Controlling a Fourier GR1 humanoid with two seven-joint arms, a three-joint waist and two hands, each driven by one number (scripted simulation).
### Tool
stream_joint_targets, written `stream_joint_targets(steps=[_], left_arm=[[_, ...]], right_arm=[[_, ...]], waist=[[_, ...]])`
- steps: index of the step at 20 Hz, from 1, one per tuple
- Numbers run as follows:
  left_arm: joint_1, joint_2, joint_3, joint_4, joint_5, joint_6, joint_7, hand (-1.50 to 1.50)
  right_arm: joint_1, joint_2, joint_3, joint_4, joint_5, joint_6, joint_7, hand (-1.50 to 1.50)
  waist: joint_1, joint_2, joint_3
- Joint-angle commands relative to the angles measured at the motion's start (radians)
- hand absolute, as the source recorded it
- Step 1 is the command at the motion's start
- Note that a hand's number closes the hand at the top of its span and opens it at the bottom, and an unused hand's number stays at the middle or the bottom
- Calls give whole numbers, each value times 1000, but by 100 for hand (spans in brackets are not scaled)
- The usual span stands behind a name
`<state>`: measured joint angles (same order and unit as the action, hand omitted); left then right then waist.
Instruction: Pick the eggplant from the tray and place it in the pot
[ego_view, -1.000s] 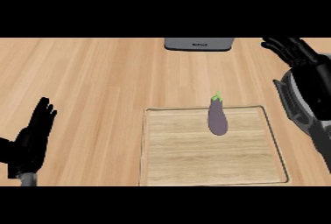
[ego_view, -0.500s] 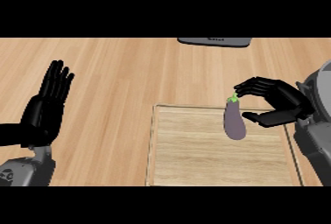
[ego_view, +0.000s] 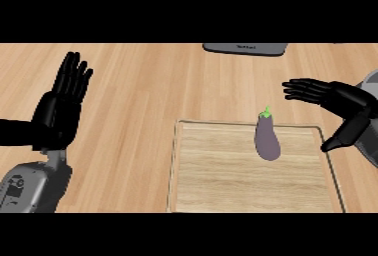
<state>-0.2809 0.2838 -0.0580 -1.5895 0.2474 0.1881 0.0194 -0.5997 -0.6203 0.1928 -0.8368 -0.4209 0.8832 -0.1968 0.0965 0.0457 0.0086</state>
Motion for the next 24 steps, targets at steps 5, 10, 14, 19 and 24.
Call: stream_joint_targets(steps=[5, 10, 14, 19, 24], left_arm=[[-56, -8, 8, 48, 3, -6, 1, 0], [-46, -22, -9, 77, -26, 6, -13, 0], [-76, -16, 11, 103, -16, -6, -15, 0], [-70, -15, 30, 100, 4, -17, -17, 0], [-61, -28, 14, 70, -16, 17, 27, 0]], right_arm=[[-155, -24, 125, 58, 165, 229, -62, -150], [-240, 3, 169, 112, 210, 259, -64, -150], [-274, 61, 212, 158, 246, 249, -64, -150], [-269, 94, 277, 175, 304, 259, -95, -150], [-269, 84, 317, 170, 342, 282, -158, -150]], waist=[[5, -4, -2], [1, -7, -3], [-6, -7, -4], [-19, -12, -4], [-35, -22, -4]])
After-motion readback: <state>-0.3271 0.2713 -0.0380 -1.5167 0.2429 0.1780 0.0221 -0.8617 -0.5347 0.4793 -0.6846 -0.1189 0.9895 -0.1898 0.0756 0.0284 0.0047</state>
